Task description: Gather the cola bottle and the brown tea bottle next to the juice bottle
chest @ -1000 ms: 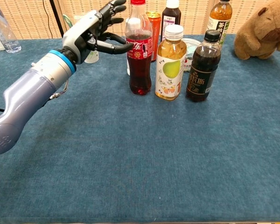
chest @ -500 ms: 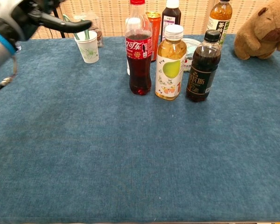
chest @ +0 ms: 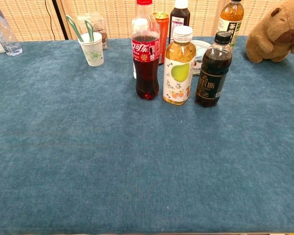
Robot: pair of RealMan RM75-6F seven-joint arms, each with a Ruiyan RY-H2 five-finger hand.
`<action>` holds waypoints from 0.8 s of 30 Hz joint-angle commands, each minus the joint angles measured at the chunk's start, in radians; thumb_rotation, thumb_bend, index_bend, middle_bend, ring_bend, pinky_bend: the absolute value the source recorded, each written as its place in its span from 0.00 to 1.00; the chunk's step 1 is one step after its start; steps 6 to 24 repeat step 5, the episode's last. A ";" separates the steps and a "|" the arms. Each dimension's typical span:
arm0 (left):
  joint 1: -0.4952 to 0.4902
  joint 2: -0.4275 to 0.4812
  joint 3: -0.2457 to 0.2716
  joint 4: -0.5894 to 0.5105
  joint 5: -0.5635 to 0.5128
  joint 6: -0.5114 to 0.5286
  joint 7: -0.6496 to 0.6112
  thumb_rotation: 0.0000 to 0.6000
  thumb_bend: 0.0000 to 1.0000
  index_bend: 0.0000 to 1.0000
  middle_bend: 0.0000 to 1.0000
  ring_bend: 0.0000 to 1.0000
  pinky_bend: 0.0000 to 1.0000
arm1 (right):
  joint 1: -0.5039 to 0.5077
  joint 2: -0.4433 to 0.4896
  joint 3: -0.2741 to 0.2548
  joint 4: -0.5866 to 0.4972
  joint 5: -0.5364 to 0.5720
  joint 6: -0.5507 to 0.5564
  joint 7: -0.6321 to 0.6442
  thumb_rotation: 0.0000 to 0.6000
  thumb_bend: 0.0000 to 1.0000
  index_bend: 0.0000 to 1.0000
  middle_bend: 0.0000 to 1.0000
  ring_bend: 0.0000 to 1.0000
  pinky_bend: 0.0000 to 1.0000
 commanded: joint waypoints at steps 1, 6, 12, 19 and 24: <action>0.079 0.035 0.039 -0.012 -0.005 0.062 0.039 1.00 0.19 0.00 0.00 0.00 0.00 | -0.014 -0.032 0.017 -0.014 0.032 0.042 -0.156 1.00 0.00 0.00 0.00 0.00 0.00; 0.132 0.046 0.057 0.003 0.002 0.085 0.055 1.00 0.08 0.00 0.00 0.00 0.00 | -0.018 -0.032 0.016 -0.029 0.034 0.048 -0.191 1.00 0.00 0.00 0.00 0.00 0.00; 0.132 0.046 0.057 0.003 0.002 0.085 0.055 1.00 0.08 0.00 0.00 0.00 0.00 | -0.018 -0.032 0.016 -0.029 0.034 0.048 -0.191 1.00 0.00 0.00 0.00 0.00 0.00; 0.132 0.046 0.057 0.003 0.002 0.085 0.055 1.00 0.08 0.00 0.00 0.00 0.00 | -0.018 -0.032 0.016 -0.029 0.034 0.048 -0.191 1.00 0.00 0.00 0.00 0.00 0.00; 0.132 0.046 0.057 0.003 0.002 0.085 0.055 1.00 0.08 0.00 0.00 0.00 0.00 | -0.018 -0.032 0.016 -0.029 0.034 0.048 -0.191 1.00 0.00 0.00 0.00 0.00 0.00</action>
